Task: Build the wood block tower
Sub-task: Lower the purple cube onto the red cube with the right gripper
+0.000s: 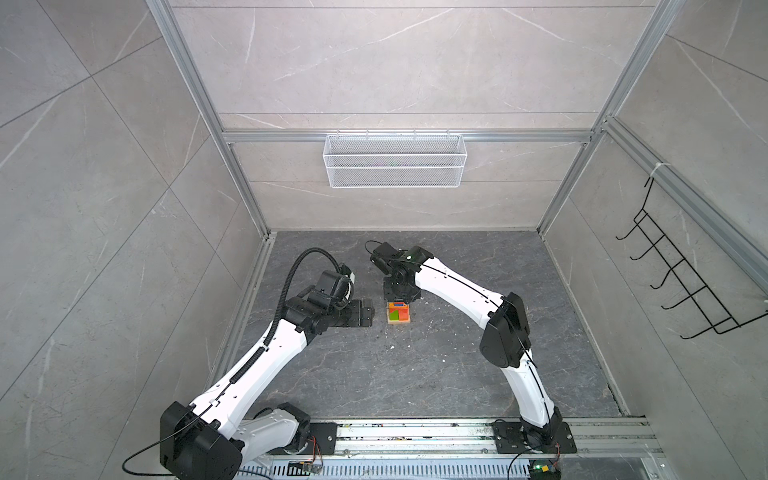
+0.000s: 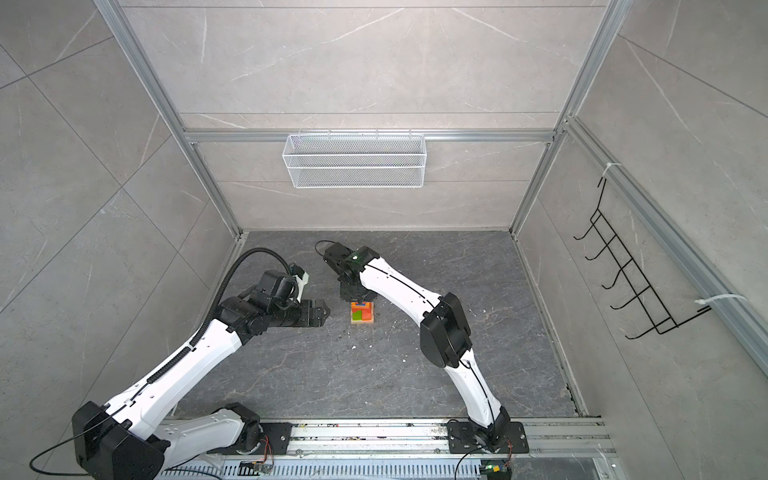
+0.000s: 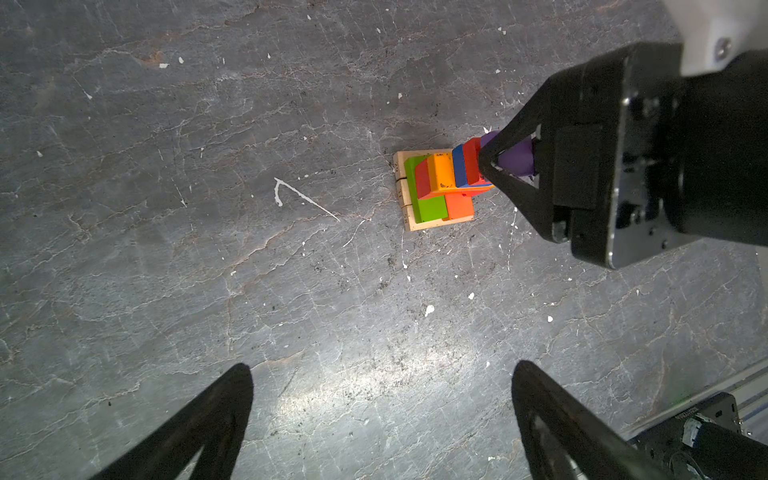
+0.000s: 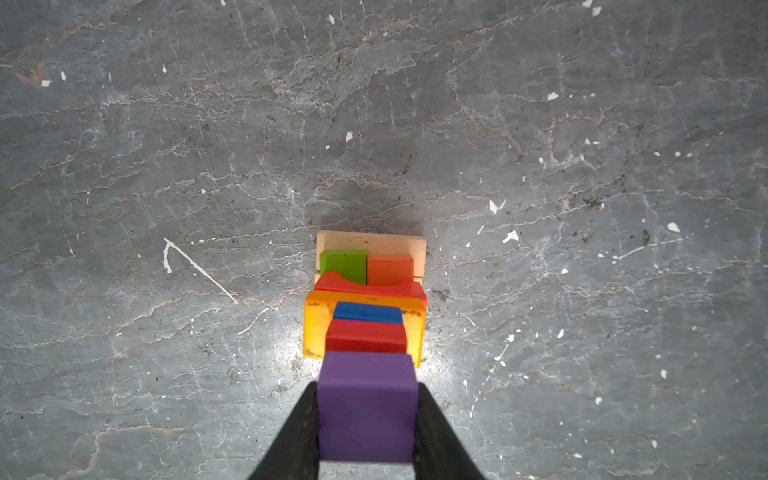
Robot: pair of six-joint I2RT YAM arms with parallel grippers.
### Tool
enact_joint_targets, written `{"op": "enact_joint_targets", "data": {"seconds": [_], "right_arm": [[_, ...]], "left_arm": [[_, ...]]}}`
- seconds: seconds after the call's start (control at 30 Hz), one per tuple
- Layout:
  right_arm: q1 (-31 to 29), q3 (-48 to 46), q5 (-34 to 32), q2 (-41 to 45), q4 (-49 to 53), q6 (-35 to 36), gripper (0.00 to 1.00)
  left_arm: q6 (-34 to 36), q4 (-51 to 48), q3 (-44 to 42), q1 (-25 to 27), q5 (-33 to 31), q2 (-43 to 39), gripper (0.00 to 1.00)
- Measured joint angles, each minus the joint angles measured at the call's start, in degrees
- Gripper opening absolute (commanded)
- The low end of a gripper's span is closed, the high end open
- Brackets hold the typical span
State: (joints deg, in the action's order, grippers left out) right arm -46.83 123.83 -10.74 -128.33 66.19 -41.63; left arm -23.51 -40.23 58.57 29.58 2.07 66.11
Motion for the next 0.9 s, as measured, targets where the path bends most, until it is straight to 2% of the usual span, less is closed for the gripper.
{"op": "enact_joint_targets", "data": {"seconds": [0.4,0.9], "right_arm": [[0.00,-0.09,0.00,-0.61,-0.42,-0.42,0.14],[0.00,-0.09,0.00,-0.61,-0.42,-0.63,0.10]], "left_arm": [[0.00,0.00,0.00,0.00,0.02,-0.17,0.99],[0.00,-0.02,0.00,0.00,0.02,-0.17,0.99]]}}
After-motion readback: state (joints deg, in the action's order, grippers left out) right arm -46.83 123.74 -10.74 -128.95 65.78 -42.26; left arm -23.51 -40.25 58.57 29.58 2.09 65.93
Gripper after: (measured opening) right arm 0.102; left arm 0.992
